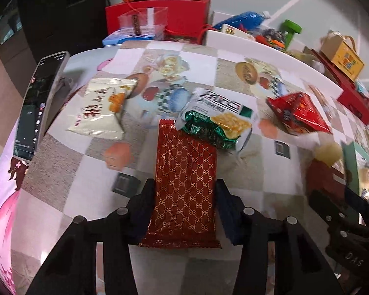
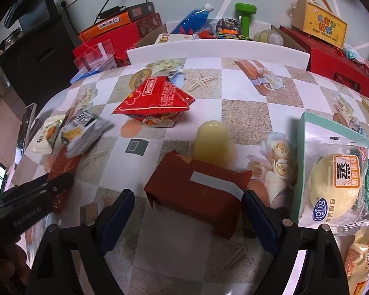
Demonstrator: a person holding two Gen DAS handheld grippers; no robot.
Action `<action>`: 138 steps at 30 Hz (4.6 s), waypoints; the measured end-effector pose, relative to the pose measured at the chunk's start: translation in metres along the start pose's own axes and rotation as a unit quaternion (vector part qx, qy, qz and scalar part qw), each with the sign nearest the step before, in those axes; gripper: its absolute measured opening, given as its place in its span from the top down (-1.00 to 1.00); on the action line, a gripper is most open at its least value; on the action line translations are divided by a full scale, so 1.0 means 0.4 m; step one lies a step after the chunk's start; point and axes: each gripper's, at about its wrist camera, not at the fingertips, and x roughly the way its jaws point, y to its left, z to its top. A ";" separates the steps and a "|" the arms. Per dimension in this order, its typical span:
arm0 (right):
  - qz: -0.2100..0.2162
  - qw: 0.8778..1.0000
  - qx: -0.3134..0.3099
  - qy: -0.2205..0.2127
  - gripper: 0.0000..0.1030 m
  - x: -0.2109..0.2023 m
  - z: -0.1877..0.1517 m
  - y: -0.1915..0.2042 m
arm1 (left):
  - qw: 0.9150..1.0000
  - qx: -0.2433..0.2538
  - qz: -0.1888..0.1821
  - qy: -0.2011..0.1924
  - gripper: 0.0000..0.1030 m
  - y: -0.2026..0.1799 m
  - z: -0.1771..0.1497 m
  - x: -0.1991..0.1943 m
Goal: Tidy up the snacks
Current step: 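Grasp the red patterned packet with the left tool while the right tool reaches the red box, then close the right tool on the red-brown box, then carry the red box and red packet into the white tray and open both tools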
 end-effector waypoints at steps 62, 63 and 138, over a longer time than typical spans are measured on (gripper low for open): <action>0.010 0.999 -0.035 -0.006 -0.55 0.010 0.002 0.040 | 0.999 0.030 -0.006 0.011 0.02 -0.058 -0.010 -0.001; 0.012 0.999 -0.036 -0.003 -0.55 0.009 0.001 0.042 | 0.999 0.029 -0.008 0.011 0.02 -0.057 -0.009 -0.001; 0.010 0.996 0.052 -0.071 0.18 -0.201 -0.004 -0.127 | 0.990 0.062 -0.073 -0.100 0.10 -0.212 0.009 -0.213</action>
